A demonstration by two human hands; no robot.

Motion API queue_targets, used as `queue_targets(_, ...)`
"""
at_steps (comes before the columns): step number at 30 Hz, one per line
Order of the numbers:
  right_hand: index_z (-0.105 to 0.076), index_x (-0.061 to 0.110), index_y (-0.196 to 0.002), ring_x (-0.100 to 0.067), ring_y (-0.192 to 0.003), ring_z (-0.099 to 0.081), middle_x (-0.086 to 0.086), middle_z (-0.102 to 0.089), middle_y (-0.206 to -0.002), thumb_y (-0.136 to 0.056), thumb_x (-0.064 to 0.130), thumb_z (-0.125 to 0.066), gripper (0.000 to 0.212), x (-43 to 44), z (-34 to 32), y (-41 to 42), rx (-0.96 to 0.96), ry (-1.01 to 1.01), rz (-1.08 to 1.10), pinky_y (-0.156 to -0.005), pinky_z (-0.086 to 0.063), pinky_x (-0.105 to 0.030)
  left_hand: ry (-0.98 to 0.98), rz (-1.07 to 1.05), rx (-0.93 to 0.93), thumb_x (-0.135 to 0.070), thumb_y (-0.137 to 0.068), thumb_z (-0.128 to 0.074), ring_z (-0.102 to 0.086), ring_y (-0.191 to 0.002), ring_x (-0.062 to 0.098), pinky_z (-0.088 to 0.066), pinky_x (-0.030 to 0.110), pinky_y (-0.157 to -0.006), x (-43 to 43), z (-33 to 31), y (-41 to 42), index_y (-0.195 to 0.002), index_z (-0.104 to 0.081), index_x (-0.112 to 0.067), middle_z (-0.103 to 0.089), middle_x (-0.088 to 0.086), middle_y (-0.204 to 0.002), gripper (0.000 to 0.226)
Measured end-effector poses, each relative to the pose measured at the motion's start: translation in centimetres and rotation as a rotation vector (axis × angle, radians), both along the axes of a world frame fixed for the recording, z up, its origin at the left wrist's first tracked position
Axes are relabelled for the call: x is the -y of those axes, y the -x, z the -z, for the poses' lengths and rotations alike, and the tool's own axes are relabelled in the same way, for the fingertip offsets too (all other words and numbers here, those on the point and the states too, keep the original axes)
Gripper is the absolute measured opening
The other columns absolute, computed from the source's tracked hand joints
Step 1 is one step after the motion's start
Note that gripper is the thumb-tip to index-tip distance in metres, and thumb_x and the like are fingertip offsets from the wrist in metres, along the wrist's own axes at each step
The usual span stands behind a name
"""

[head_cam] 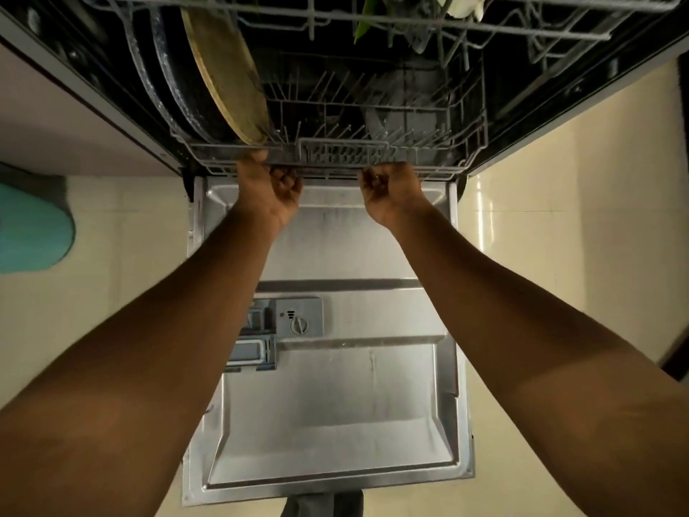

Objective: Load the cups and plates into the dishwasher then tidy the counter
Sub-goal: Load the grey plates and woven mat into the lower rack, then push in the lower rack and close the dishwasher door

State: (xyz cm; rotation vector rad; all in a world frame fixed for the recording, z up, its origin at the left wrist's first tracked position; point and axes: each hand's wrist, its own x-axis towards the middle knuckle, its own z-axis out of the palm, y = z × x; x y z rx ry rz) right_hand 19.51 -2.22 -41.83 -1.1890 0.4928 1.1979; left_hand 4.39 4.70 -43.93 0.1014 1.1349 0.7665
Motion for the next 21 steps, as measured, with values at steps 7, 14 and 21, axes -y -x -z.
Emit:
queue_targets(7, -0.053, 0.003, -0.081, -0.02, -0.073, -0.057, -0.012, -0.06, -0.07, -0.088, -0.017, -0.036, 0.028, -2.3, -0.2, -1.3, 0.013, -0.029, -0.095, -0.096, -0.048, -0.03, -0.015, -0.019, 0.017, -0.018, -0.088, -0.043, -0.04, -0.056, 0.018, -0.041, 0.027, -0.063, -3.0, 0.2, -0.9, -0.073, -0.051, -0.013, -0.047, 0.005, -0.068, 0.018)
queue_targets(14, -0.056, 0.011, -0.088, -0.014, -0.076, -0.058, -0.006, -0.059, -0.08, -0.091, -0.007, -0.046, 0.02, 0.2, 0.8, -0.9, 0.164, -0.008, -0.279, -0.079, -0.053, -0.024, -0.05, 0.23, -0.147, -0.025, -0.094, -0.044, -0.057, -0.076, 0.015, -0.045, 0.025, -0.069, -0.7, -0.4, -0.5, -0.088, -0.057, -0.014, -0.06, 0.002, -0.08, 0.018)
queue_targets(21, -0.061, 0.011, -0.103, -0.018, -0.091, -0.063, -0.007, -0.064, -0.103, -0.094, 0.009, -0.056, 0.011, 6.0, 0.4, 2.4, 0.189, 0.028, -0.322, -0.074, -0.055, -0.023, -0.019, 0.428, -0.31, -0.032, -0.099, -0.043, -0.06, -0.091, 0.017, -0.044, 0.03, -0.082, 7.9, -1.4, 2.1, -0.095, -0.06, -0.016, -0.066, 0.003, -0.101, 0.023)
